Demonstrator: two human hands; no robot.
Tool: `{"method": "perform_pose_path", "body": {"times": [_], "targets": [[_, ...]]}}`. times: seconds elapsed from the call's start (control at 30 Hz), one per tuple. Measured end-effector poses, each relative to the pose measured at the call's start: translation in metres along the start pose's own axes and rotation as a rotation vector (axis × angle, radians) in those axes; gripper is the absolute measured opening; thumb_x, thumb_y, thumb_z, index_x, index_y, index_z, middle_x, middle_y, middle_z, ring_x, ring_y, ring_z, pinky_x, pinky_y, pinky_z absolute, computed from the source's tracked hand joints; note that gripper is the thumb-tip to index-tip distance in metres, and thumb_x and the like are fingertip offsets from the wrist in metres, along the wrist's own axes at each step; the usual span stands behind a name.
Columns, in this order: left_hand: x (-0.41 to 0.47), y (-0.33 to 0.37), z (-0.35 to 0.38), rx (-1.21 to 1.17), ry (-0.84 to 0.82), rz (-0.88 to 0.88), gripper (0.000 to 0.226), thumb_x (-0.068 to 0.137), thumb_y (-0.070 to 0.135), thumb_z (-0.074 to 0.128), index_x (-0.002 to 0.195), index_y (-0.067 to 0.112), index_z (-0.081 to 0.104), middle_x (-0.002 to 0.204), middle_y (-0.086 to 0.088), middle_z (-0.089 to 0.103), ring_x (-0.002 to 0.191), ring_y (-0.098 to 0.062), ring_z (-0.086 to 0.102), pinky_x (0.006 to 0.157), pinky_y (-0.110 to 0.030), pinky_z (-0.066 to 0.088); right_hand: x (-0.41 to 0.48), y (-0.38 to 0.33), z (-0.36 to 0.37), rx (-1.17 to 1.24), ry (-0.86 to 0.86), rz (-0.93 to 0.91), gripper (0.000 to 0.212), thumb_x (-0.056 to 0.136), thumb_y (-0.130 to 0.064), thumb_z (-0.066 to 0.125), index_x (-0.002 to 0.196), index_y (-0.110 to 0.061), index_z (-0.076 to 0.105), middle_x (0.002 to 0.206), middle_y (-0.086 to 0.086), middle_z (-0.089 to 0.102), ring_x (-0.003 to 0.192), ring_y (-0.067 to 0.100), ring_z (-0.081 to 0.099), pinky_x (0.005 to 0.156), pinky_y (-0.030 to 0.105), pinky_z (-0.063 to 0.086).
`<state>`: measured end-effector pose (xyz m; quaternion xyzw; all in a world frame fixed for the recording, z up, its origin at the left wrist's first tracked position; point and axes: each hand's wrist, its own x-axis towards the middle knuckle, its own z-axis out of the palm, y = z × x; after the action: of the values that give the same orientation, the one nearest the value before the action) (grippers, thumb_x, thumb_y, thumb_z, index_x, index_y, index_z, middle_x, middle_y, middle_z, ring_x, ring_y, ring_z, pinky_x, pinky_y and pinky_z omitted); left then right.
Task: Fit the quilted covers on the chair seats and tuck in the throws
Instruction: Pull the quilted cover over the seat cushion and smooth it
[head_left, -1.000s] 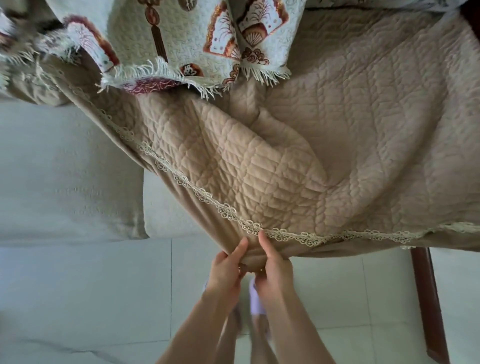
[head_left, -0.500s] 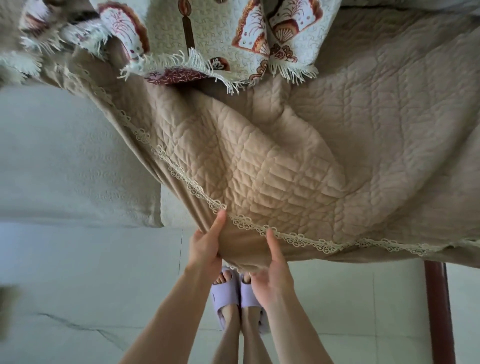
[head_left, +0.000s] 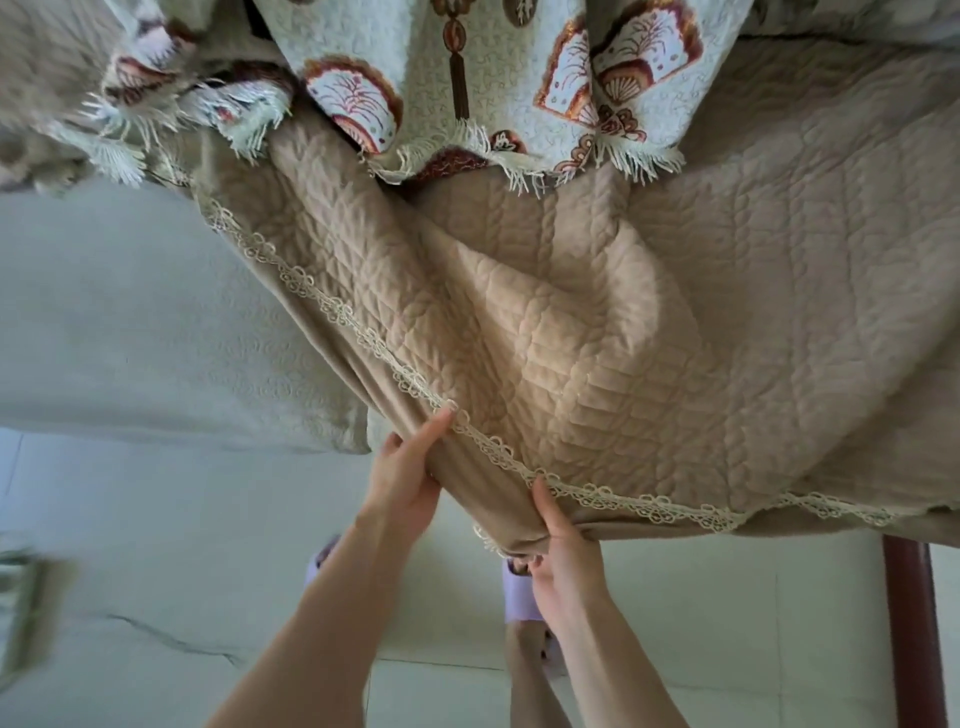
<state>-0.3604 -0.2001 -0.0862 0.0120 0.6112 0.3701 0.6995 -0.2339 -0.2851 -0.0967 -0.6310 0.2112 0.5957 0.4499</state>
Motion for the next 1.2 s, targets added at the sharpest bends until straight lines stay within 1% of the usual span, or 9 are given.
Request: {"method": "perform_pose_path", "body": {"times": [0.13,0.2,0.3,0.43,0.57,0.7,0.93,1.07,1.2], "targets": [[0.01,0.019,-0.019,0.074,0.08,-0.011,0.04,0.077,0.016,0.078,0.112,0.001,0.065,0.1,-0.013,0.074,0.092,-0.024,0.072,0.08,-0.035,0.058,-0.002,0.01,0.006,0.096,0.094,-0.053,0.054,0.07,-0.022,0.08,0.119,-0.005,0.064,0.113,0.005,0.07,0.098,0.02,0.066,0.078,0.029,0.053],[0.003,0.014,-0.029,0.092,0.102,-0.036,0.027,0.08,0.015,0.075,0.103,0.003,0.068,0.09,-0.01,0.075,0.081,-0.021,0.073,0.073,-0.031,0.06,-0.002,0.019,0.012,0.142,0.071,-0.045,0.066,0.06,-0.031,0.088,0.119,-0.012,0.066,0.115,0.003,0.071,0.11,0.02,0.064,0.105,0.037,0.043],[-0.006,0.008,-0.049,0.105,0.039,-0.07,0.027,0.081,0.014,0.071,0.102,-0.002,0.068,0.093,-0.015,0.074,0.083,-0.023,0.072,0.072,-0.028,0.059,-0.011,0.043,0.038,0.162,-0.045,0.021,0.071,0.055,-0.041,0.085,0.121,-0.022,0.067,0.121,-0.003,0.068,0.114,0.01,0.06,0.113,0.034,0.025],[-0.021,0.003,-0.073,0.107,-0.064,-0.152,0.035,0.085,0.012,0.066,0.113,-0.009,0.064,0.105,-0.023,0.07,0.096,-0.029,0.07,0.071,-0.026,0.057,-0.027,0.077,0.086,0.104,-0.116,0.098,0.053,0.065,-0.041,0.073,0.109,-0.01,0.07,0.109,0.007,0.072,0.095,0.014,0.069,0.093,0.033,0.042],[-0.02,0.022,-0.087,0.152,-0.123,-0.187,0.047,0.074,0.019,0.07,0.115,-0.004,0.065,0.107,-0.018,0.071,0.093,-0.019,0.07,0.078,-0.024,0.05,-0.031,0.086,0.114,0.163,0.026,-0.001,0.051,0.066,-0.034,0.076,0.104,-0.002,0.069,0.1,0.012,0.073,0.087,0.02,0.071,0.072,0.029,0.052],[0.011,0.074,-0.084,0.092,-0.118,-0.117,0.056,0.073,0.022,0.075,0.118,-0.009,0.06,0.107,-0.018,0.071,0.099,-0.025,0.069,0.087,-0.036,0.055,-0.034,0.083,0.119,0.211,0.144,-0.104,0.043,0.077,-0.02,0.076,0.116,-0.004,0.065,0.112,0.007,0.071,0.103,0.019,0.067,0.095,0.033,0.049],[0.021,0.112,-0.103,0.162,-0.054,-0.066,0.019,0.083,0.011,0.073,0.099,0.003,0.066,0.085,-0.006,0.075,0.079,-0.017,0.073,0.072,-0.028,0.058,-0.045,0.102,0.146,0.259,0.123,-0.055,0.046,0.071,-0.036,0.079,0.113,-0.022,0.065,0.119,-0.005,0.069,0.116,0.011,0.059,0.104,0.03,0.037],[0.008,0.103,-0.132,0.171,-0.074,-0.123,0.017,0.085,0.011,0.069,0.098,0.0,0.067,0.087,-0.011,0.074,0.082,-0.019,0.072,0.074,-0.027,0.056,-0.052,0.128,0.181,0.249,0.024,0.004,0.042,0.081,-0.029,0.074,0.119,-0.016,0.065,0.115,-0.002,0.071,0.107,0.01,0.065,0.088,0.027,0.043],[-0.002,0.096,-0.145,0.166,-0.081,-0.197,0.017,0.086,0.014,0.069,0.095,-0.001,0.067,0.081,-0.01,0.073,0.072,-0.015,0.071,0.056,-0.019,0.052,-0.058,0.134,0.198,0.182,0.142,-0.038,0.026,0.084,-0.017,0.073,0.105,-0.004,0.067,0.08,0.0,0.072,0.07,0.011,0.067,0.062,0.022,0.048]]}}
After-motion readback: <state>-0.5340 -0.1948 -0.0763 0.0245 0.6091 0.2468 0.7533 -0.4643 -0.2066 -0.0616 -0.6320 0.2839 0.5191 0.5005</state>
